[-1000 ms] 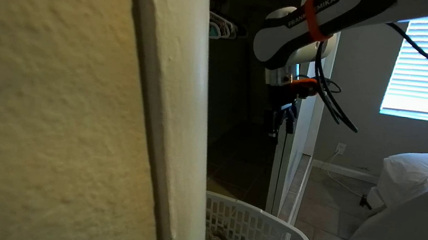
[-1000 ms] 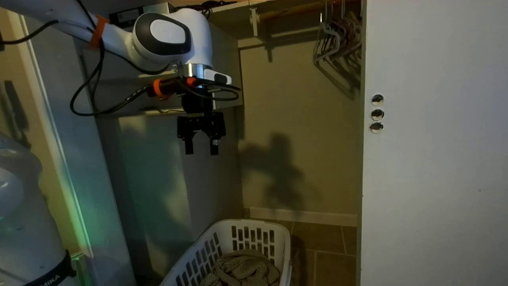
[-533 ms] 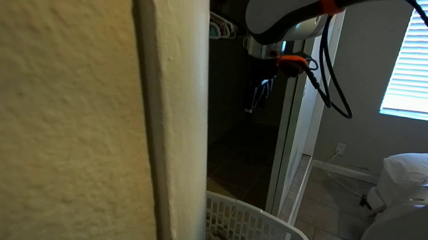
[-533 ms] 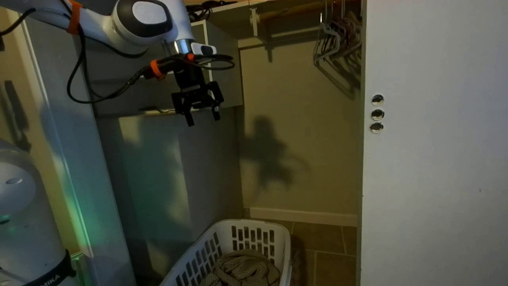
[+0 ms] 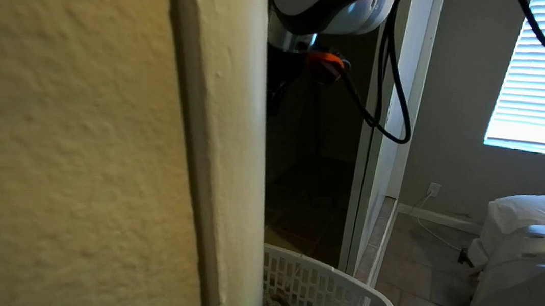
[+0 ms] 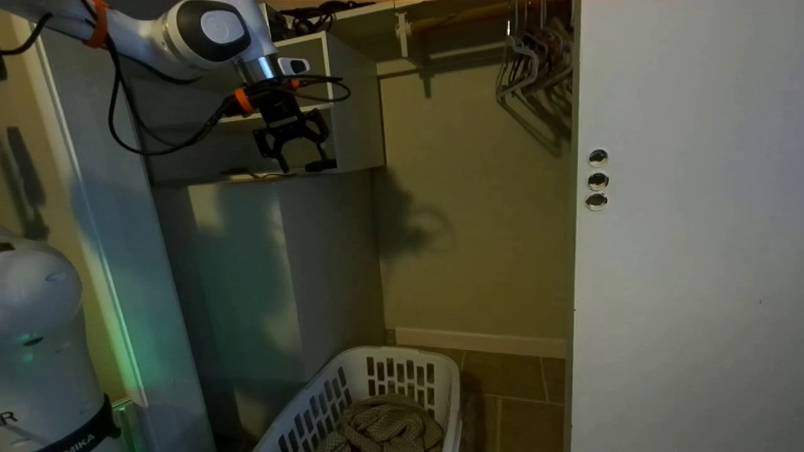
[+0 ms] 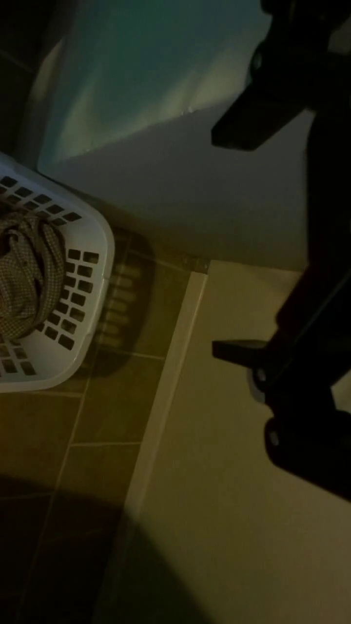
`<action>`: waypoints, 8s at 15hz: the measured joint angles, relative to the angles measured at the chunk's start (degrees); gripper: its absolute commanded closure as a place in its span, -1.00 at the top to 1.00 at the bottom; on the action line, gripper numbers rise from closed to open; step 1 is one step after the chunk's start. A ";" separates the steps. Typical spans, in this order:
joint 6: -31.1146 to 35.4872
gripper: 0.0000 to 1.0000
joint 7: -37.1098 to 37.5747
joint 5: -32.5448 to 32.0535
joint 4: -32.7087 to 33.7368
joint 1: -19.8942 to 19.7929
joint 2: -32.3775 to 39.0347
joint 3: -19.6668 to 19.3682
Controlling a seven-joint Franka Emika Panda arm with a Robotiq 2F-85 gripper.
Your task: Move the remote to the first top shelf
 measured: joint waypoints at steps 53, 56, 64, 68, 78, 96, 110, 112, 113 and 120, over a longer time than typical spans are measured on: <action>30.02 0.39 9.15 23.17 15.29 4.35 26.68 8.33; 30.02 0.31 9.17 23.17 15.69 4.01 27.14 8.75; 30.16 -0.39 9.18 23.17 15.73 3.46 27.95 9.55; 30.17 -0.39 9.17 23.40 15.73 3.43 27.93 9.55; 25.63 -0.39 1.53 30.90 12.83 3.24 20.66 7.34; 22.15 -0.39 6.54 31.53 -9.35 6.23 -6.53 1.96; 26.99 -0.39 11.37 29.89 -9.56 7.09 -13.99 2.94; 27.02 -0.39 11.49 28.81 -8.24 7.12 -13.67 3.06; 27.02 -0.39 11.51 28.34 -7.42 7.19 -13.35 3.15; 25.26 -0.39 11.58 24.62 1.13 7.71 -6.25 3.61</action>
